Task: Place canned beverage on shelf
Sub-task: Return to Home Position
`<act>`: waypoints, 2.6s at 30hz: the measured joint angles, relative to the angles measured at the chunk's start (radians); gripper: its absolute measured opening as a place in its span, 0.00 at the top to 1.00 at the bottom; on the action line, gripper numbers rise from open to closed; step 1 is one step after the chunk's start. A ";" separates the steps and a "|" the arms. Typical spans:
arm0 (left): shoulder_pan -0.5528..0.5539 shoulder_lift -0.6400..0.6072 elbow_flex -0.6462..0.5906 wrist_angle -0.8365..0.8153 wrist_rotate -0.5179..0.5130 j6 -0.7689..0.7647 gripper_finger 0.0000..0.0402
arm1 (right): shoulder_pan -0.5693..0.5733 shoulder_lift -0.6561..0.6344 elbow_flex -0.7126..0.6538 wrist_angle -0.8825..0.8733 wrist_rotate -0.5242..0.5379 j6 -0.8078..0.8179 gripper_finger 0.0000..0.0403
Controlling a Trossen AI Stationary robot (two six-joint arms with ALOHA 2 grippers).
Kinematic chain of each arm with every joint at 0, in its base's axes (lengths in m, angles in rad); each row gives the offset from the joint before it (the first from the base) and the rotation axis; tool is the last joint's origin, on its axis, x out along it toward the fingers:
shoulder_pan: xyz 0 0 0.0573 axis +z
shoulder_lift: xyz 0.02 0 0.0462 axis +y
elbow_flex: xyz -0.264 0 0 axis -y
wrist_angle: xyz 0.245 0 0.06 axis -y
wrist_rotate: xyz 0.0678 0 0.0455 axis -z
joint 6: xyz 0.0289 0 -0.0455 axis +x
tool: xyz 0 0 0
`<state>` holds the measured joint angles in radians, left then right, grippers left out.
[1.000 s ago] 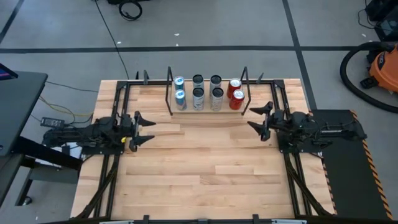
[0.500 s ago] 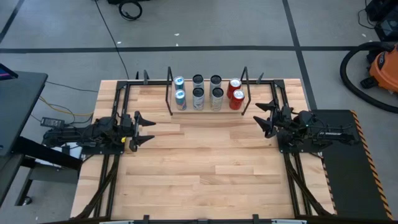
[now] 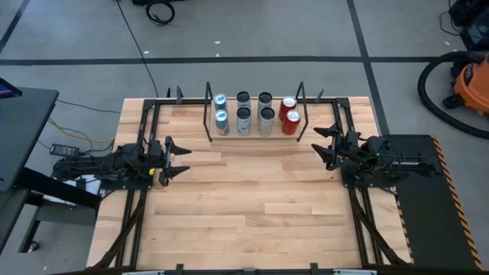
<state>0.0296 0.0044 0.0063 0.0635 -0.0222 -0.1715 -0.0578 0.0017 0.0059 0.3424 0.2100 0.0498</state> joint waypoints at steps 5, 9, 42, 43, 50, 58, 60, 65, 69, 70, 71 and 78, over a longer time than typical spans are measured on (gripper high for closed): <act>0.000 0.000 0.000 0.000 0.000 0.000 0.24 | 0.000 0.000 0.000 0.000 0.001 0.000 0.17; 0.000 0.000 0.000 0.000 0.000 0.000 0.24 | 0.000 0.000 0.000 0.000 0.002 0.000 0.17; 0.127 0.001 0.000 0.000 0.000 0.000 0.24 | 0.000 0.001 0.000 0.000 0.006 0.000 0.17; 0.127 0.001 0.000 0.000 0.000 0.000 0.24 | 0.000 0.001 0.000 0.000 0.006 0.000 0.17; 0.127 0.001 0.000 0.000 0.000 0.000 0.24 | 0.000 0.001 0.000 0.000 0.006 0.000 0.17; 0.126 0.001 0.000 0.000 0.000 0.000 0.24 | 0.000 0.001 0.000 0.000 0.005 0.000 0.17; 0.126 0.001 0.000 0.000 0.000 0.000 0.24 | 0.000 0.001 0.000 0.000 0.005 0.000 0.17; 0.126 0.001 0.000 0.000 0.000 0.000 0.24 | -0.001 0.001 0.000 0.000 0.005 0.000 0.17; 0.126 0.001 0.000 0.000 0.000 0.000 0.24 | 0.000 0.001 0.000 0.000 0.005 0.000 0.17; 0.126 0.001 0.000 0.000 0.000 0.001 0.24 | 0.000 0.001 0.000 0.000 0.005 0.000 0.17; 0.126 0.001 0.000 0.000 0.000 0.000 0.24 | 0.000 0.001 0.000 0.000 0.005 0.000 0.17; 0.126 0.001 0.000 0.000 0.000 0.001 0.24 | -0.001 0.001 0.000 0.000 0.005 0.000 0.17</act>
<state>0.1558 0.0055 0.0063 0.0634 -0.0222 -0.1707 -0.0586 0.0025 0.0059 0.3424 0.2146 0.0499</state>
